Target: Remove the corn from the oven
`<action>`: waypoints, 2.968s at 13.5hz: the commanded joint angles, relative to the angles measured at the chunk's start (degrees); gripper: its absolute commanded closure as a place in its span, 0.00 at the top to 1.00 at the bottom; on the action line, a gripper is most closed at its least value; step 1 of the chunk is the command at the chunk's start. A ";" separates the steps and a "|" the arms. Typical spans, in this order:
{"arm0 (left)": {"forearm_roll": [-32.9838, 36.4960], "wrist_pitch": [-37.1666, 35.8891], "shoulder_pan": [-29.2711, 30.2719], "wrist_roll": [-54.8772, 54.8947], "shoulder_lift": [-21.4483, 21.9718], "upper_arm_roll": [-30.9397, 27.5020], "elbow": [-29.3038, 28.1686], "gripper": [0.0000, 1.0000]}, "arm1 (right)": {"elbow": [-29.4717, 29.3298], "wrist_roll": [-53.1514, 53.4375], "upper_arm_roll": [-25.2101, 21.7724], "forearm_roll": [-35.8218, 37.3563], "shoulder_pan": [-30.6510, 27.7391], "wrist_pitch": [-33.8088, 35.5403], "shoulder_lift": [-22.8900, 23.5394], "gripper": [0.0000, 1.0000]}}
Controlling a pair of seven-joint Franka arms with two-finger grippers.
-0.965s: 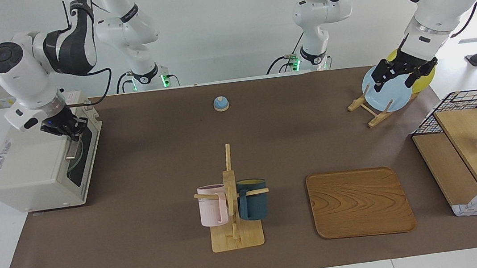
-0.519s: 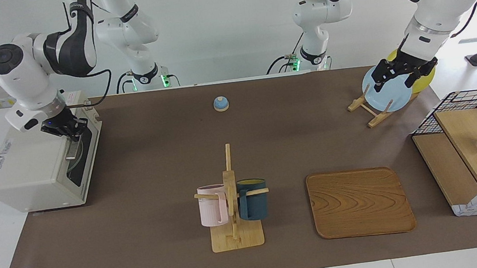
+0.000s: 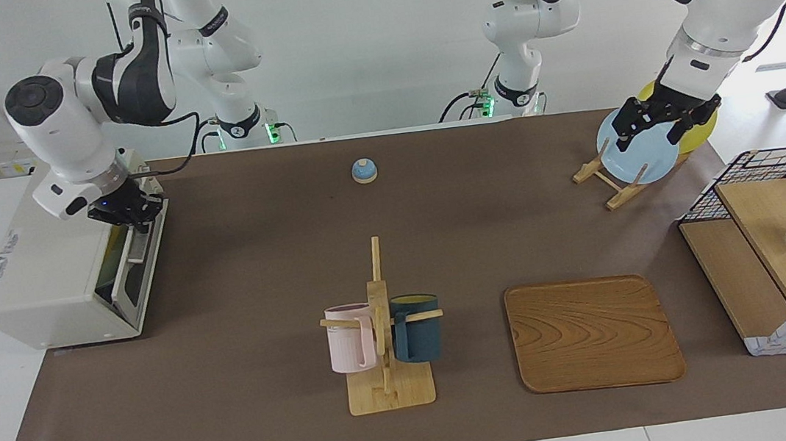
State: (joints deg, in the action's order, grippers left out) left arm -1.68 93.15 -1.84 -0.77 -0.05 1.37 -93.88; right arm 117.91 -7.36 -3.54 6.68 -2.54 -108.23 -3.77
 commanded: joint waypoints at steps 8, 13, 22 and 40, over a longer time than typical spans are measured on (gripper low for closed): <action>1.07 -0.43 0.52 0.42 0.05 0.30 0.72 1.00 | 7.25 2.09 0.03 -1.67 2.10 -15.34 5.25 0.00; 1.07 -0.43 0.52 0.42 0.05 0.30 0.71 1.00 | 10.84 5.86 0.47 -1.67 4.56 -22.46 6.23 0.00; 1.07 -0.43 0.52 0.42 0.05 0.30 0.71 1.00 | 15.42 6.22 0.55 -1.76 4.65 -30.02 8.87 0.00; 1.07 -0.52 0.52 0.33 0.05 0.30 0.71 1.00 | 3.27 4.82 0.64 -5.80 0.10 -5.32 2.72 0.82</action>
State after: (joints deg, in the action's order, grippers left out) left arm -1.68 93.15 -1.84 -0.77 -0.05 1.37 -93.88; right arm 118.68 -1.31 -3.10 2.16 0.06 -112.66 -0.11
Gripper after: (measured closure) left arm 0.000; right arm 0.106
